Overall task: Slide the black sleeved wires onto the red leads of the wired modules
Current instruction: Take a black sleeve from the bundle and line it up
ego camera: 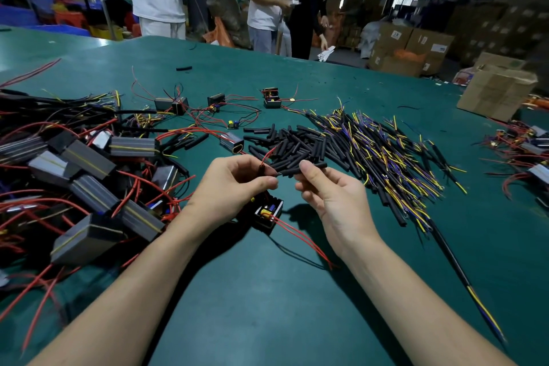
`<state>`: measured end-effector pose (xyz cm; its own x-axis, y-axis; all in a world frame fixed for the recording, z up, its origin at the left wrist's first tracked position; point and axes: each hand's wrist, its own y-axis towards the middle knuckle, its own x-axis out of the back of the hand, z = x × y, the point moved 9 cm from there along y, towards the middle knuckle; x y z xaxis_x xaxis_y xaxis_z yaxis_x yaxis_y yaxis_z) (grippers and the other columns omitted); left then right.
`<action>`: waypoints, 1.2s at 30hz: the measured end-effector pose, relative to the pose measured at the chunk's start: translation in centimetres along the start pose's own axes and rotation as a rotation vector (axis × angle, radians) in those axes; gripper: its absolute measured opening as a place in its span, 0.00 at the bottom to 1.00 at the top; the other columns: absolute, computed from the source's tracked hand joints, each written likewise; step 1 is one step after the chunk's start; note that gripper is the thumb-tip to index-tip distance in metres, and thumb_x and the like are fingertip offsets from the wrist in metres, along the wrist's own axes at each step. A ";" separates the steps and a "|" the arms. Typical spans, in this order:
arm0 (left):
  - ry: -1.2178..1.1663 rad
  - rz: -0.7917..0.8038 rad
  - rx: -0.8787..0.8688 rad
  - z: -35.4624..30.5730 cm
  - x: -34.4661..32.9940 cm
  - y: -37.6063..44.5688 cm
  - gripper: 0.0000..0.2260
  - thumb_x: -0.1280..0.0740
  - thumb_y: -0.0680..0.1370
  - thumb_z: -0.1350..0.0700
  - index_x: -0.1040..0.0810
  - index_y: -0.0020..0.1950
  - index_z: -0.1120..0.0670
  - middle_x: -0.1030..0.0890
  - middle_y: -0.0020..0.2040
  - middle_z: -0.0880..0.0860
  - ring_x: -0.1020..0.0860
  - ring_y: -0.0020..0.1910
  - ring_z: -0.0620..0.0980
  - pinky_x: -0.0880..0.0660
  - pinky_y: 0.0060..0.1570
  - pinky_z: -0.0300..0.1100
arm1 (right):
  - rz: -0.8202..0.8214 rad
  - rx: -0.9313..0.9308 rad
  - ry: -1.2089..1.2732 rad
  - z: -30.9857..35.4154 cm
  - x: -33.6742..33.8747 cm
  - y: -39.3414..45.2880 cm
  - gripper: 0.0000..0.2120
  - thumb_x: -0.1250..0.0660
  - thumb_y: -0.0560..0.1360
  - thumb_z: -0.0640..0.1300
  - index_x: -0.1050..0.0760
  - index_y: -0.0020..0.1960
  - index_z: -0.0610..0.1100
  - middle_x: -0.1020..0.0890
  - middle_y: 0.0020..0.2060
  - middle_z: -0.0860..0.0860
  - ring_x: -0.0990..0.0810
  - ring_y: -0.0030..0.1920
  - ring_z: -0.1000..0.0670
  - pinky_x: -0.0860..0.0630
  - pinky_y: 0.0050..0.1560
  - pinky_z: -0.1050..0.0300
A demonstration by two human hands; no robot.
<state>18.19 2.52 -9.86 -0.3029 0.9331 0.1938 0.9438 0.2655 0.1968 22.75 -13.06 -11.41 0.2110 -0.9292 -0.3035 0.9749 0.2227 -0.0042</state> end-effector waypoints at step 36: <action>0.219 0.008 -0.220 -2.3 -0.7 -0.3 0.08 0.28 0.73 0.54 0.18 0.52 0.51 0.16 0.45 0.45 0.20 0.46 0.38 0.30 0.49 0.26 | 0.083 0.130 -0.071 1.3 0.0 0.5 0.06 0.34 0.77 0.37 0.23 0.41 0.40 0.19 0.32 0.49 0.23 0.31 0.54 0.27 0.36 0.63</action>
<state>17.77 1.24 -7.85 -0.3391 0.8541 0.3943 0.9023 0.1768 0.3931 23.29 -13.38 -10.19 0.2914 -0.9287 -0.2295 0.9539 0.2639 0.1432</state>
